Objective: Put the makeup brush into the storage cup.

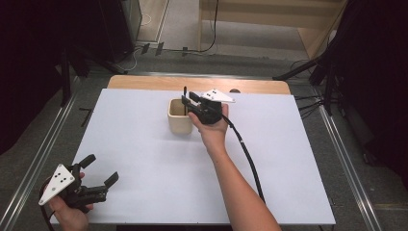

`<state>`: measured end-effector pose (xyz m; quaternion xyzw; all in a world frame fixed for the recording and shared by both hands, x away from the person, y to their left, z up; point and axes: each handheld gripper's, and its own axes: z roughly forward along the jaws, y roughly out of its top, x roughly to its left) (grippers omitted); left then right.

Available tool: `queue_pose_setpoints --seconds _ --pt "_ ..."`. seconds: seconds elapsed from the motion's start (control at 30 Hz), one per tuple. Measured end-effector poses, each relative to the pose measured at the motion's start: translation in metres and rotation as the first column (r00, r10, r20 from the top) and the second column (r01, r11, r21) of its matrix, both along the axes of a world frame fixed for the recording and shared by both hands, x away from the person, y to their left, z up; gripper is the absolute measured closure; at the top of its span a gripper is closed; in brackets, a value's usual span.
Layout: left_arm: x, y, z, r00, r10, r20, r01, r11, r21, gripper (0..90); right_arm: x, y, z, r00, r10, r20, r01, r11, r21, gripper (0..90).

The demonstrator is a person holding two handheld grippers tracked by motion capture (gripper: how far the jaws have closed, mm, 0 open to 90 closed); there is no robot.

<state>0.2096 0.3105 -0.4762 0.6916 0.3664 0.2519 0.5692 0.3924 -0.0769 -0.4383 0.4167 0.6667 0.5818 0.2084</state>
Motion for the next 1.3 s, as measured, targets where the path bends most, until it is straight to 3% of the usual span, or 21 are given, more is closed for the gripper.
queue_pose_setpoints --seconds 0.07,0.23,0.37,0.43,0.57,0.97,1.3 --pt "0.000 0.000 0.000 1.0000 0.000 -0.001 0.000 1.0000 0.000 0.3 -0.002 -0.002 0.002 1.0000 0.005 0.001 -0.005 1.000 0.004 55.6" --pt "0.001 0.000 0.000 1.0000 0.005 0.000 -0.005 1.0000 0.000 0.3 -0.021 -0.019 0.008 0.9999 0.008 -0.013 -0.008 1.000 0.026 29.4" --pt "0.000 0.000 0.000 1.0000 0.005 0.000 -0.005 1.0000 0.003 0.3 -0.033 -0.027 0.006 1.0000 0.002 -0.006 -0.002 1.000 0.001 17.8" --pt "0.000 -0.001 0.000 1.0000 0.003 0.001 -0.003 1.0000 0.002 0.3 -0.044 -0.034 0.001 0.9999 0.014 -0.005 -0.014 0.999 -0.040 10.6" --pt "0.000 -0.002 -0.001 1.0000 0.003 -0.002 -0.003 1.0000 0.004 0.3 -0.054 -0.042 -0.003 0.9997 0.024 -0.008 -0.024 0.997 -0.078 0.0" --pt "0.000 -0.003 -0.001 1.0000 0.001 -0.002 -0.001 0.9999 0.016 0.3 -0.093 -0.076 -0.017 0.9998 0.016 0.007 -0.016 0.996 -0.086 0.0" --pt "0.000 -0.004 -0.001 1.0000 0.000 -0.005 0.000 0.9998 0.017 0.3 -0.112 -0.101 -0.031 0.9999 -0.012 -0.010 0.011 0.996 -0.088 0.0"
